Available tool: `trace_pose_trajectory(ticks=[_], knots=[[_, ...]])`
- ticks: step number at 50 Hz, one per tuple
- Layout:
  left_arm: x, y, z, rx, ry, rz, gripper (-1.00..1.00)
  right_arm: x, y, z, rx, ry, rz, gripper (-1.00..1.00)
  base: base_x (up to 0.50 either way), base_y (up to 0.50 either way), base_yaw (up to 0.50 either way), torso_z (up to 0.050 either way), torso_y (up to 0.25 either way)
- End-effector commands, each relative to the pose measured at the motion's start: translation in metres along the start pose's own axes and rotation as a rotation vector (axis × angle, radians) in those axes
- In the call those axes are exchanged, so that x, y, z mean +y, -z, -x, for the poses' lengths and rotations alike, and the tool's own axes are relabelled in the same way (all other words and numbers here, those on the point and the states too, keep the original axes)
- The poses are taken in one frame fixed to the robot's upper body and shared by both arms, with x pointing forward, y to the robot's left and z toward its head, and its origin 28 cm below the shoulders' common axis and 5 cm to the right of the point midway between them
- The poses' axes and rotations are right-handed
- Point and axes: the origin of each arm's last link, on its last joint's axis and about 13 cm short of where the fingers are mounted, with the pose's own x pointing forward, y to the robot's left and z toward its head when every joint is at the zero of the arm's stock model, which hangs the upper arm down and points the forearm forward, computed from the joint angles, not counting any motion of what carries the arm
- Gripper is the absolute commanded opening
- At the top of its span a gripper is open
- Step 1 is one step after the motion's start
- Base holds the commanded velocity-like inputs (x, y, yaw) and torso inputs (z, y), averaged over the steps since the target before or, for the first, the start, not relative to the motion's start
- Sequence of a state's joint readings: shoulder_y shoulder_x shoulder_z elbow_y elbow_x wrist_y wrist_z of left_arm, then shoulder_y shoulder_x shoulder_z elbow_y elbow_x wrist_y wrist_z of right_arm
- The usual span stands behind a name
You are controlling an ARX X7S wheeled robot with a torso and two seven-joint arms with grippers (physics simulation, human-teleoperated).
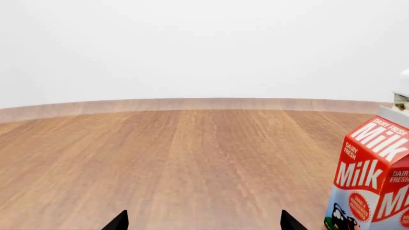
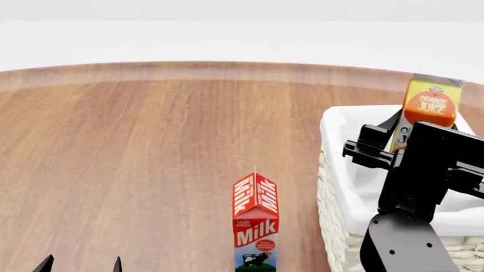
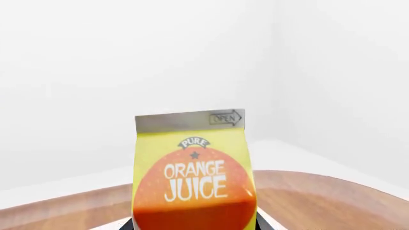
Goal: Pick up the orange juice, and put it in the basket.
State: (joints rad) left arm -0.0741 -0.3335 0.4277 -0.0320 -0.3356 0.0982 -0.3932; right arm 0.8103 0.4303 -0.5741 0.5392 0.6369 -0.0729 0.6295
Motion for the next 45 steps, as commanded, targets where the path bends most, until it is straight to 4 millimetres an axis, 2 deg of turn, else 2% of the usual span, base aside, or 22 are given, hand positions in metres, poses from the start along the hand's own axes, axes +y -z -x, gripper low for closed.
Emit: trace_pose_trajectory(ticks=[1, 23, 24, 45], knots=[[0.000, 0.000, 0.000, 0.000, 0.000, 0.000, 1.00, 0.001, 0.000, -0.006, -0.032, 0.002, 0.039, -1.00, 0.00, 0.00, 0.00, 0.000, 0.000], [0.000, 0.000, 0.000, 0.000, 0.000, 0.000, 1.00, 0.005, 0.008, -0.010, -0.011, -0.005, 0.056, -1.00, 0.00, 0.00, 0.00, 0.000, 0.000], [0.000, 0.000, 0.000, 0.000, 0.000, 0.000, 1.00, 0.005, 0.009, -0.010, -0.013, 0.002, 0.065, 1.00, 0.00, 0.00, 0.00, 0.000, 0.000], [0.000, 0.000, 0.000, 0.000, 0.000, 0.000, 1.00, 0.008, 0.009, -0.008, -0.020, -0.009, 0.069, 1.00, 0.00, 0.00, 0.00, 0.000, 0.001]])
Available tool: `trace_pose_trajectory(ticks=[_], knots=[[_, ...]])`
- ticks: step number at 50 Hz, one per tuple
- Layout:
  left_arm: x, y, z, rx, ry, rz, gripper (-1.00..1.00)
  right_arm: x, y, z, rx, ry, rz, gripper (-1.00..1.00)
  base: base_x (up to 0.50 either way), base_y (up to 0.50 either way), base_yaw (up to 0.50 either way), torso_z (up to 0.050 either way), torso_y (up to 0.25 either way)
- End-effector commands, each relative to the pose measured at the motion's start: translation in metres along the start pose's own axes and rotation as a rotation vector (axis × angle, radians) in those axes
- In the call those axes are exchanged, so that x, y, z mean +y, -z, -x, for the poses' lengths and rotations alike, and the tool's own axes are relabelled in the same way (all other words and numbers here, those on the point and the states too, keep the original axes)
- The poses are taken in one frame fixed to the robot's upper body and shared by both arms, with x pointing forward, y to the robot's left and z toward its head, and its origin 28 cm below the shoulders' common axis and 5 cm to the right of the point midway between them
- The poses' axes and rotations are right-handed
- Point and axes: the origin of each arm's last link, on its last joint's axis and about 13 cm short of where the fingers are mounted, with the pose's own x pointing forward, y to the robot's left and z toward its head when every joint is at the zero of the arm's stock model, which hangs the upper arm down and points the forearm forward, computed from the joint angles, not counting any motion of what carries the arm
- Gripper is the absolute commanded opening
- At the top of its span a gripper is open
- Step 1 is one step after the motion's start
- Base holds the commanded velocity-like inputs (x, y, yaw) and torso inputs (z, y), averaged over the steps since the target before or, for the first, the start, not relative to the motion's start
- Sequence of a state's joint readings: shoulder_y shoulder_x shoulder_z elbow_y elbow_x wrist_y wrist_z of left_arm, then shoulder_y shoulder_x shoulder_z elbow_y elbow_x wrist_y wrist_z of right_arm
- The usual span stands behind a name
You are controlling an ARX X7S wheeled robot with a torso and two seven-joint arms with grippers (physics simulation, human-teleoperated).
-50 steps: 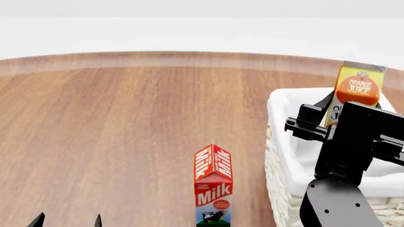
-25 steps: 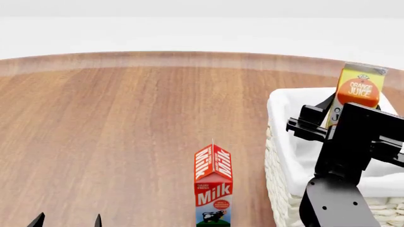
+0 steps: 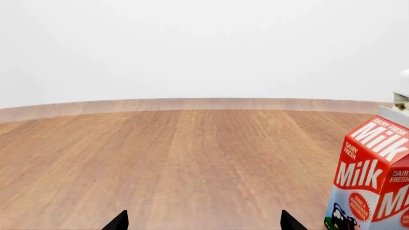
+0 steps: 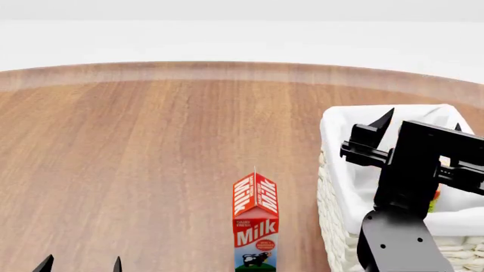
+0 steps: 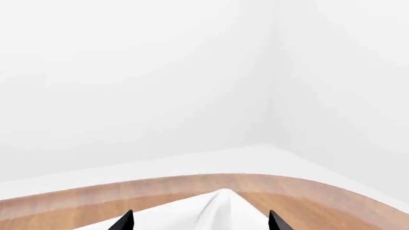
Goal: Pick up the orange juice, and put it in the basket.
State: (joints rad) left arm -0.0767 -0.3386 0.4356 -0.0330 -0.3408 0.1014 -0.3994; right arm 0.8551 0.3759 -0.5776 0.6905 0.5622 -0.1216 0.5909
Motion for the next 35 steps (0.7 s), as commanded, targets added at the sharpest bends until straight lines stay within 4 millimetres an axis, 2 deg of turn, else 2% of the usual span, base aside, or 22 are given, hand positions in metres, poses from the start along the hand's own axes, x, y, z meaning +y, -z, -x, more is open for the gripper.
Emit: trace_pose_trajectory(ticks=[1, 15, 20, 35], knots=[[0.000, 0.000, 0.000, 0.000, 0.000, 0.000, 1.00, 0.004, -0.001, 0.000, -0.011, -0.013, 0.011, 1.00, 0.00, 0.00, 0.00, 0.000, 0.000], [0.000, 0.000, 0.000, 0.000, 0.000, 0.000, 1.00, 0.006, -0.010, 0.004, -0.062, -0.037, -0.030, 1.00, 0.00, 0.00, 0.00, 0.000, 0.000], [0.000, 0.000, 0.000, 0.000, 0.000, 0.000, 1.00, 0.006, -0.023, 0.010, -0.114, -0.070, -0.072, 1.00, 0.00, 0.00, 0.00, 0.002, 0.000], [0.000, 0.000, 0.000, 0.000, 0.000, 0.000, 1.00, -0.001, -0.034, 0.028, -0.186, -0.131, -0.115, 1.00, 0.00, 0.00, 0.00, 0.000, 0.000]])
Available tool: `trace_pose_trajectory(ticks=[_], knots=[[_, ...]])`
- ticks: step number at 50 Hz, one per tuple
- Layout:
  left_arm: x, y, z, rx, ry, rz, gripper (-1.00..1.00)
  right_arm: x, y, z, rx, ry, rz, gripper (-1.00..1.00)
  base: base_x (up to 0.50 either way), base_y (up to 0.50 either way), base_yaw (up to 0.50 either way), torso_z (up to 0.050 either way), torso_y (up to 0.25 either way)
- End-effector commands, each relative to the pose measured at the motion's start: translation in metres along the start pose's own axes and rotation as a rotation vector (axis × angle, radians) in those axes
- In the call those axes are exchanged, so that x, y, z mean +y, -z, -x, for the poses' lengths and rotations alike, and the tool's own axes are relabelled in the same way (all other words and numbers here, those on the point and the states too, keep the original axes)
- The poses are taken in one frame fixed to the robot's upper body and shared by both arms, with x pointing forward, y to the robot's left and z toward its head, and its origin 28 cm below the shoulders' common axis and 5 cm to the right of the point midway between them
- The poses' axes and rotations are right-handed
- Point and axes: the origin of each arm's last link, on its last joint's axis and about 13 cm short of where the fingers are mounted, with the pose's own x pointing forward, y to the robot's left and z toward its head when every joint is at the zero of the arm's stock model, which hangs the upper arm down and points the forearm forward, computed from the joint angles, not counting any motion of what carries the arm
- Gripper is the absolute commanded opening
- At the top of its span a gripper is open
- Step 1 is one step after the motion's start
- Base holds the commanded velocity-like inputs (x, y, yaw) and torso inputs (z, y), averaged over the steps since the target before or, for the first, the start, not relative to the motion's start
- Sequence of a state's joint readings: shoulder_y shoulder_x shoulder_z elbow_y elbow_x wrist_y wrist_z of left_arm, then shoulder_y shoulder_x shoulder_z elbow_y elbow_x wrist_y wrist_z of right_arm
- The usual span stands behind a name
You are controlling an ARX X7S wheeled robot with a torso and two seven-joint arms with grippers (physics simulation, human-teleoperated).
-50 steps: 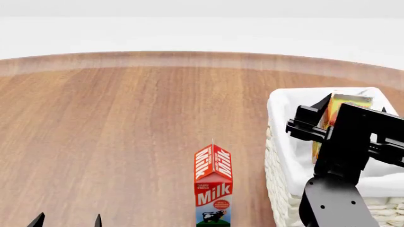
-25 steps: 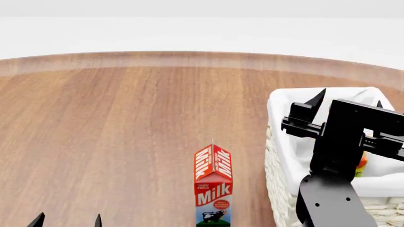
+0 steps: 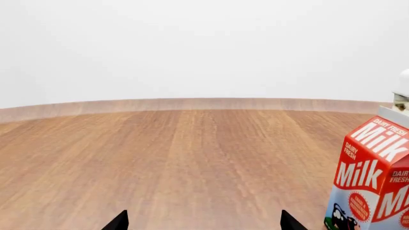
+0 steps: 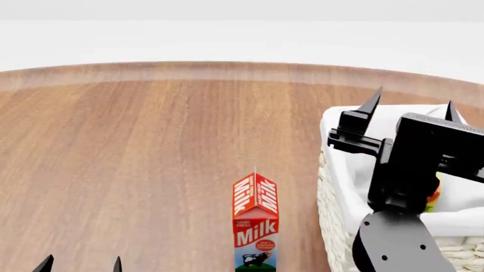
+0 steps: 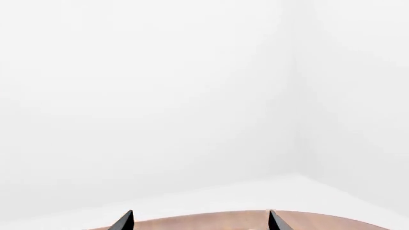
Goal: Pick up the orange juice, and put it in the basket.
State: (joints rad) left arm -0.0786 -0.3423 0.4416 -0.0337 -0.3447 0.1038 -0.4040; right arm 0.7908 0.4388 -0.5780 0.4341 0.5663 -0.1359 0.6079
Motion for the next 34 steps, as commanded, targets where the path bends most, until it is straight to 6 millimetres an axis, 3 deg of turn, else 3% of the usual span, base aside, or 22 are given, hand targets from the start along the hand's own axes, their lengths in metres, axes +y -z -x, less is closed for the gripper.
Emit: trace_pose_trajectory(ticks=[1, 11, 34], knots=[[0.000, 0.000, 0.000, 0.000, 0.000, 0.000, 1.00, -0.002, -0.012, 0.013, -0.056, -0.047, -0.051, 1.00, 0.00, 0.00, 0.00, 0.000, 0.000], [0.000, 0.000, 0.000, 0.000, 0.000, 0.000, 1.00, 0.000, -0.027, 0.027, -0.108, -0.100, -0.086, 1.00, 0.00, 0.00, 0.00, 0.000, 0.000], [0.000, 0.000, 0.000, 0.000, 0.000, 0.000, 1.00, 0.002, -0.038, 0.054, -0.177, -0.189, -0.123, 1.00, 0.00, 0.00, 0.00, 0.000, 0.000]])
